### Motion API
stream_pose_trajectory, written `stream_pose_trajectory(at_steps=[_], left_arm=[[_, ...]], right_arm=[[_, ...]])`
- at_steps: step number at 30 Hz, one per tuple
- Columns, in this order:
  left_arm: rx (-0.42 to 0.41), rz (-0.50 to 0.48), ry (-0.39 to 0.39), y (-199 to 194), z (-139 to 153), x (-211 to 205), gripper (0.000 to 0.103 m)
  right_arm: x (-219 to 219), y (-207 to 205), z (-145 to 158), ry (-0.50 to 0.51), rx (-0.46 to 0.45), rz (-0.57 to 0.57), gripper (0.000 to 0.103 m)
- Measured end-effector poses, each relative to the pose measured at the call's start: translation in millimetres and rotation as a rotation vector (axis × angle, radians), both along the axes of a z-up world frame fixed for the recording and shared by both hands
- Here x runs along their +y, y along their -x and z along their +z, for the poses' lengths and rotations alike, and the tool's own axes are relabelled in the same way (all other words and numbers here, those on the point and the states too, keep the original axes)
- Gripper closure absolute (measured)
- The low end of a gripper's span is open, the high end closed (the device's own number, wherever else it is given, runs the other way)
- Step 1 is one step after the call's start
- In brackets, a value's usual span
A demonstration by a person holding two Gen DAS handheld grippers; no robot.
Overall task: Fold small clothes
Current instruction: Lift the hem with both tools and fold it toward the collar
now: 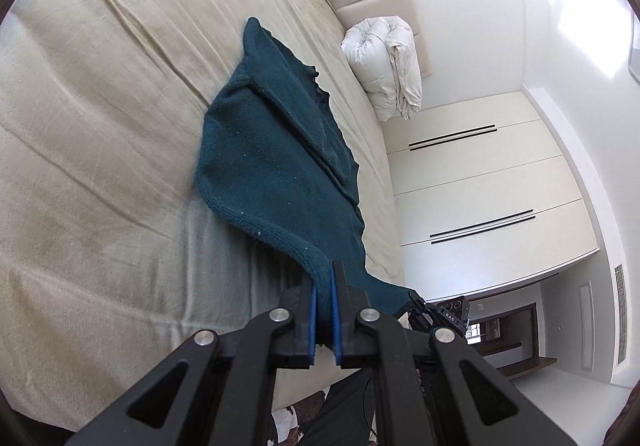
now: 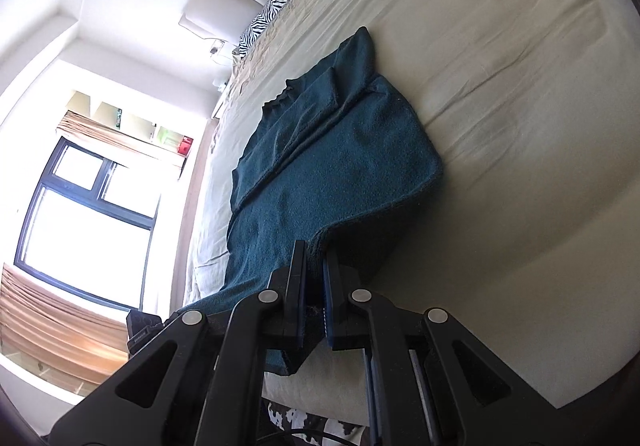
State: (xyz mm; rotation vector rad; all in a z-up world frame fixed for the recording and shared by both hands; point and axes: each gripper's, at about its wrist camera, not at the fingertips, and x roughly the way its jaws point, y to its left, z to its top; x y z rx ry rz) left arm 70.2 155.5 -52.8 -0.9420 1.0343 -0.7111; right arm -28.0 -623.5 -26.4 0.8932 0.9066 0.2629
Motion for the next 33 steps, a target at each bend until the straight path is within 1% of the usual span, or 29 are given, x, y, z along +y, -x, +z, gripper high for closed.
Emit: stream_pose_trajectory(at_steps=[7,16,24,33], left_arm=[[-0.002,0.012,0.020,-7,2,2,0.095],[-0.001,0.022,0.032,-10,2,4,0.095],[-0.002,0.027,0.047,-12,3,5,0.095],[-0.002,0.032,0.053,-15,4,6,0.095]], right_arm=[[-3,-11,8,-0.011,-0.026,-0.021,0.097],[-4,-11,10,-0.020,-0.043,-0.043,0.097],[-4,-12,13,0.000,-0.048,-0.053,0.097],[-4,-14,13,-0.003,-0.049,-0.059,0.097]])
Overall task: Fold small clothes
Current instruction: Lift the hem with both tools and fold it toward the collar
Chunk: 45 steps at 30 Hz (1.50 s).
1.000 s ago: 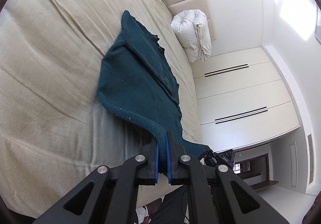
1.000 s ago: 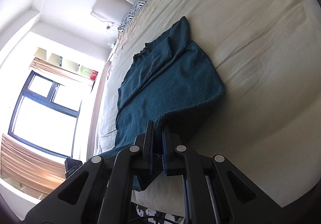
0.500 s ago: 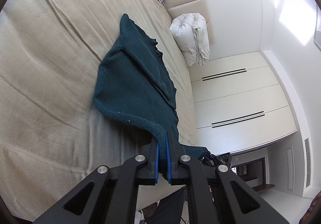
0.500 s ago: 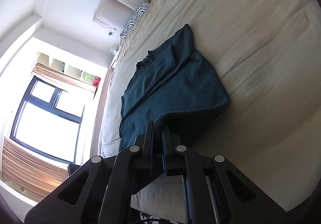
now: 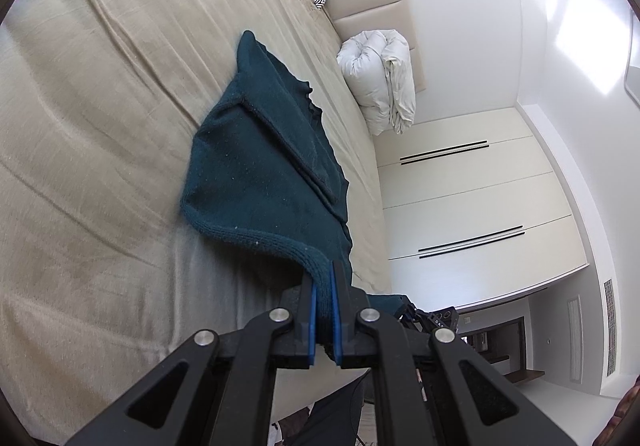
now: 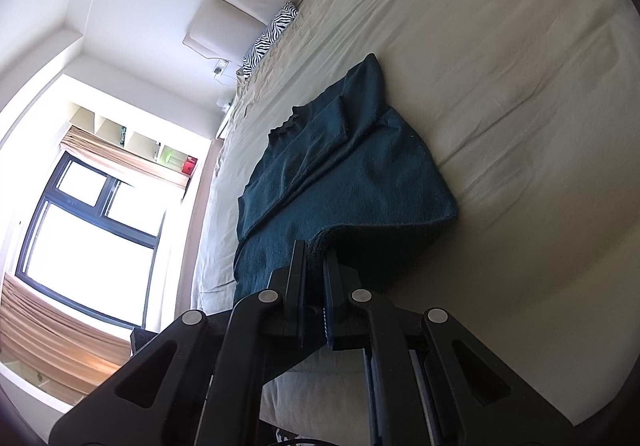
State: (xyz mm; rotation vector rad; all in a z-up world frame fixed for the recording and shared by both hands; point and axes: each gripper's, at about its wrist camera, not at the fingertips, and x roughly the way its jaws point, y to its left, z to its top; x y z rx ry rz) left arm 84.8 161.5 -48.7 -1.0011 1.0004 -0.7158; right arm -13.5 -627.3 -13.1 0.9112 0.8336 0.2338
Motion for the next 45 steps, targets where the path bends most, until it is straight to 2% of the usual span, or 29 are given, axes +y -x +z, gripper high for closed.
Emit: stream_pose_trajectory(at_steps=[22,35,45], left_arm=[[-0.001,0.027,0.036,-20,3,-2,0.095],[-0.015,0.068,0.063,-73,11,-7,0.095],[-0.016,0.090,0.057,-114,11,-9,0.095]], right_arm=[[-5,-14,5,-0.007,-0.027,-0.036,0.097],[-13,-67,4,0.011,-0.050,-0.079,0.097],[-17,-112,-5,0.087,-0.035,-0.107,0.097]])
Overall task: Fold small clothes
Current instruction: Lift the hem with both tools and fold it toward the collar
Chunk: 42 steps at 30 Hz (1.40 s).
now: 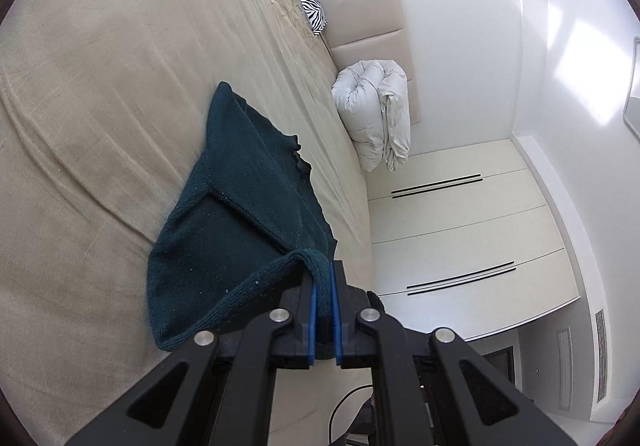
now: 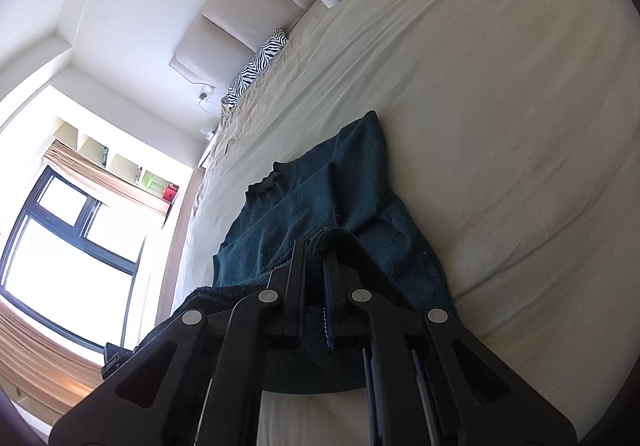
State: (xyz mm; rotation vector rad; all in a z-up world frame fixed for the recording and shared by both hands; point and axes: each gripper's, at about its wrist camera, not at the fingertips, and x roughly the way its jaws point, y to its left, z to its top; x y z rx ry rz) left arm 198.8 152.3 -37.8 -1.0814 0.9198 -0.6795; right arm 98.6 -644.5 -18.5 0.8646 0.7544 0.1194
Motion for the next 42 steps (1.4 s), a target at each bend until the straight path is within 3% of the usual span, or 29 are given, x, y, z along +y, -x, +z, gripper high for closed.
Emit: stream_pose_trajectory(at_steps=[10,42], left_arm=[[0.019,0.013,-0.006,-18,-9,-2,0.095],[0.036,0.033,0.001,-73,-16,-6,0.095]], right_arm=[[3,-21,-1,0.084,0.012,-0.002,0.097],[-2,-80,-23,0.113,0.032,-0.032,0.097]])
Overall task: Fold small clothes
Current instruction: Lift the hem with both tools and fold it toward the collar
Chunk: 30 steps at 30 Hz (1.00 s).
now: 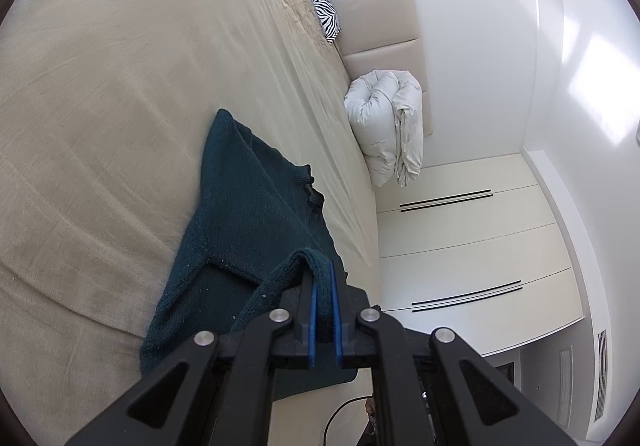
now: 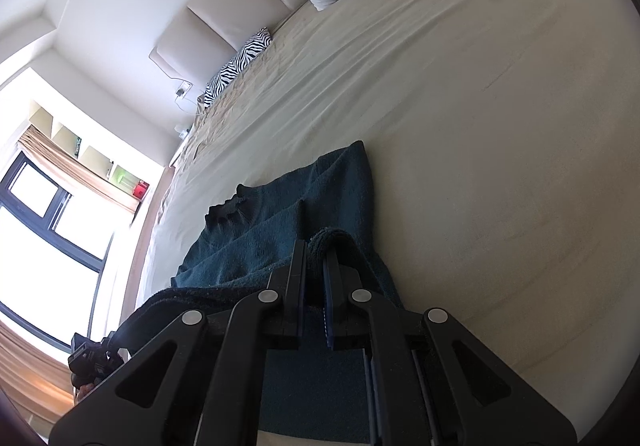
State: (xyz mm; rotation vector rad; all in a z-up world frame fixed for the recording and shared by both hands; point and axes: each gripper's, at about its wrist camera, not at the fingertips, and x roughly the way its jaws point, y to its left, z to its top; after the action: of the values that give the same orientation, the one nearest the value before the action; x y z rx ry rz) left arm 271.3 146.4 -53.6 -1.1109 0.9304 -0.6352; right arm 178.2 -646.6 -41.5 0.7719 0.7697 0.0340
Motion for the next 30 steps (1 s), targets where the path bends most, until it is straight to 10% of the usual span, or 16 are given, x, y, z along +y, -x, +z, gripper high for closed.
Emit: stream_pose_trajectory(at_steps=[30], left_arm=[[0.078,0.059,-0.031,-101,-30,-19,0.095]], right_arm=[[2,-104,-31,0.027,0.049,0.000,0.097]])
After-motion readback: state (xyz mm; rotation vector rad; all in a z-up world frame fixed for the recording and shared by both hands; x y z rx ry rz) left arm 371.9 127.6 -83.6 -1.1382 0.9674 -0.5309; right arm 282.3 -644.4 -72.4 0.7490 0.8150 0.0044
